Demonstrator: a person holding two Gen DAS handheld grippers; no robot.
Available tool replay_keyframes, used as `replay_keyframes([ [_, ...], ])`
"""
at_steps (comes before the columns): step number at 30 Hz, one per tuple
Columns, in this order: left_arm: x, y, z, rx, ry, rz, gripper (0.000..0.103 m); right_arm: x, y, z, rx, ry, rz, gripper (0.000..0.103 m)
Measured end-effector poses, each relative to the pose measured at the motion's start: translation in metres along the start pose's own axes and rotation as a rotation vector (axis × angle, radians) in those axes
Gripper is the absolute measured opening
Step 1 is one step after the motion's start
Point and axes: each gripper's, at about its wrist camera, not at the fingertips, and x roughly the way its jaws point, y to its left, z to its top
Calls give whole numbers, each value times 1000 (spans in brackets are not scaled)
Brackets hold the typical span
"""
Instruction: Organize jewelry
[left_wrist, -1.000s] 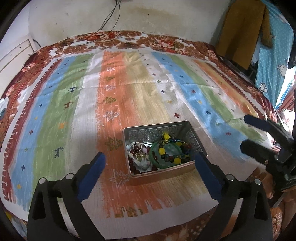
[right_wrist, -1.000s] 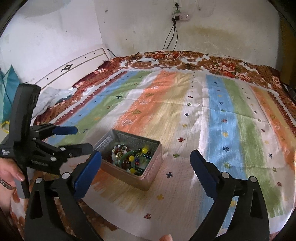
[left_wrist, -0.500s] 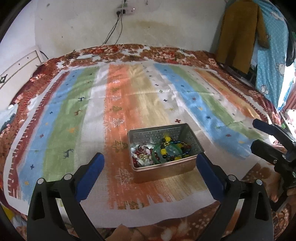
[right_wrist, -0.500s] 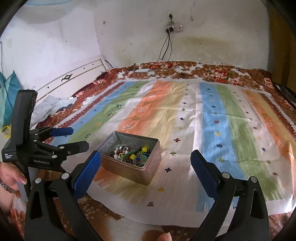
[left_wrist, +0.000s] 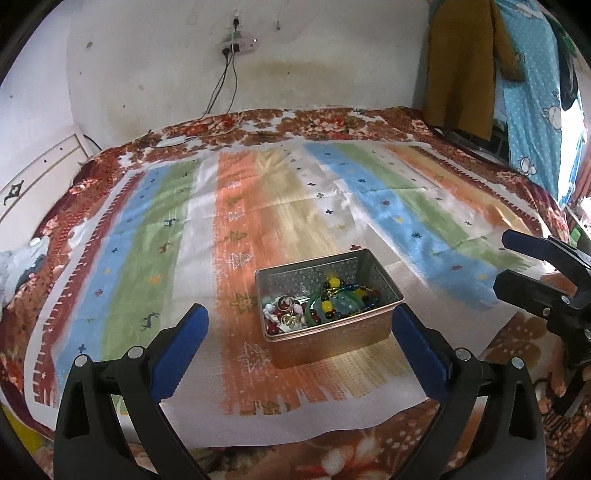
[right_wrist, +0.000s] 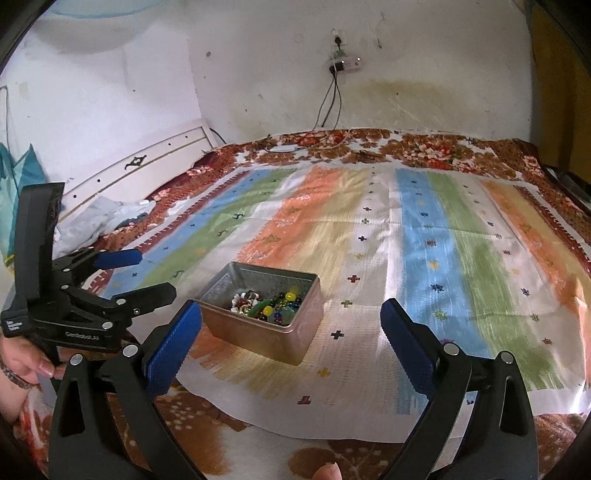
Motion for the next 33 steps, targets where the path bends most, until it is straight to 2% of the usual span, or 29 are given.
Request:
replay_keyframes([
  [18, -3, -2, -1, 3, -16, -52, 97, 5, 5, -3, -17, 24, 1, 98],
  [33, -1, 1, 0, -24, -1, -58, 97, 5, 6, -3, -19, 26, 1, 98],
])
